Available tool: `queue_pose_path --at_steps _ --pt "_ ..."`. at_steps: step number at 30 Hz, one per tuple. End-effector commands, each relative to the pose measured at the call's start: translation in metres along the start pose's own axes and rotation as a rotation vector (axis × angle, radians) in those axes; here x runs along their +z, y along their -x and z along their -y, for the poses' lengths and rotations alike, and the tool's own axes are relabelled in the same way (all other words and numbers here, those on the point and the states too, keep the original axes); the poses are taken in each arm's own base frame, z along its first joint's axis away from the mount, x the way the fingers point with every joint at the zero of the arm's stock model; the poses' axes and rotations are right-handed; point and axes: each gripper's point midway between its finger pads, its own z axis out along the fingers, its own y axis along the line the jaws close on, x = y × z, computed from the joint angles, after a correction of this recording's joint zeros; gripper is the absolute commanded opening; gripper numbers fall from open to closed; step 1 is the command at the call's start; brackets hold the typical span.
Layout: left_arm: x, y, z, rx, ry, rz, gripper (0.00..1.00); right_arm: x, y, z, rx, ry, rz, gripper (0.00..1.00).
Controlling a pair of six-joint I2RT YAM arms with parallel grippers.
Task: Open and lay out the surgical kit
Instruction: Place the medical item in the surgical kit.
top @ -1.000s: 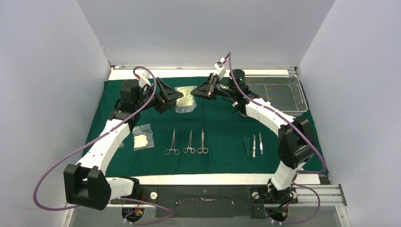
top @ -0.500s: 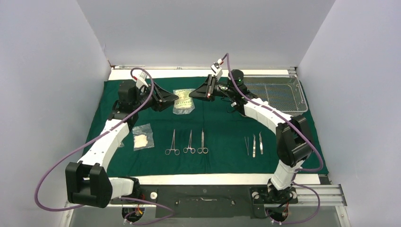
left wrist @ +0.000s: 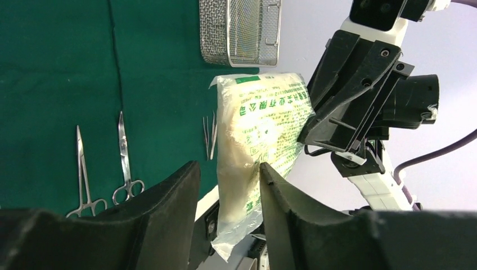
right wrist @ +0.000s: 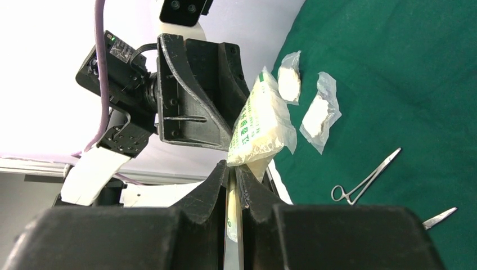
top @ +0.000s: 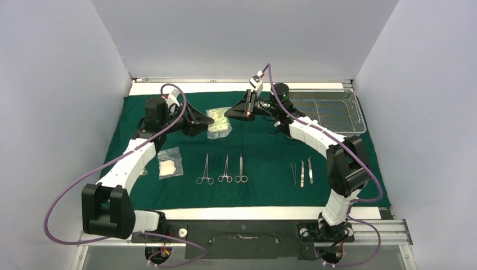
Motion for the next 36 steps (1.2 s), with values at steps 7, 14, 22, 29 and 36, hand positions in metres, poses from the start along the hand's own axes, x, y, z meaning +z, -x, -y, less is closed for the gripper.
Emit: queue_pose_path --at_steps 7,14,22,29,36 --pt "-0.008 0.018 0.012 0.075 -0.024 0.035 0.0 0.007 0.007 -0.004 -0.108 -0.005 -0.018 0.28" --pt "-0.043 0.027 -0.045 0.141 0.255 0.078 0.0 -0.004 0.024 0.032 -0.172 -0.234 0.027 0.72" --pt "-0.117 0.024 -0.122 0.253 0.793 0.082 0.0 -0.028 0.04 0.073 -0.076 -0.352 0.069 0.73" --pt "-0.179 0.047 -0.158 0.243 1.18 0.173 0.0 -0.047 0.052 0.096 -0.005 -0.393 0.098 0.71" --pt "-0.218 0.075 -0.188 0.294 1.532 0.214 0.0 -0.06 0.058 0.109 0.039 -0.412 0.107 0.7"
